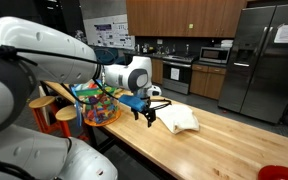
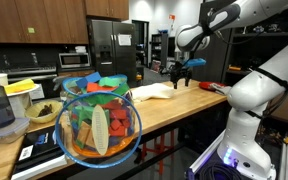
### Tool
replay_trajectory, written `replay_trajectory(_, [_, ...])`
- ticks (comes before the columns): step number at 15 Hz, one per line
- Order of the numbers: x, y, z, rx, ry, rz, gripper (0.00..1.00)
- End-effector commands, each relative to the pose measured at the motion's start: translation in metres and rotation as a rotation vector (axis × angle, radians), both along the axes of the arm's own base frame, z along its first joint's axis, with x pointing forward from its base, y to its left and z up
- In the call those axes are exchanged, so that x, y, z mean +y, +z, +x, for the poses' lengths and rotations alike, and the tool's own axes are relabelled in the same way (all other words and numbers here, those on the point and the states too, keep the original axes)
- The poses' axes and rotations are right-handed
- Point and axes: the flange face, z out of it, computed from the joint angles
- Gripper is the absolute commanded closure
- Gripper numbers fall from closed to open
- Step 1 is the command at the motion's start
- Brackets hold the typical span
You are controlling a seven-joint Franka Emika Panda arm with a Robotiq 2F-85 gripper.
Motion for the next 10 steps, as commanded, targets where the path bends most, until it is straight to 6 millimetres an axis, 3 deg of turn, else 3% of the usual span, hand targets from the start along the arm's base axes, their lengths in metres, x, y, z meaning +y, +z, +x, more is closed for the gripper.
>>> replay_trajectory(1, [-0.0001,0.0005,0.0001,0.001,0.0,0.0,0.0])
replay_trajectory(10, [-0.0063,-0.0014,0.0049,-0.114,-0.028,0.025,0.0])
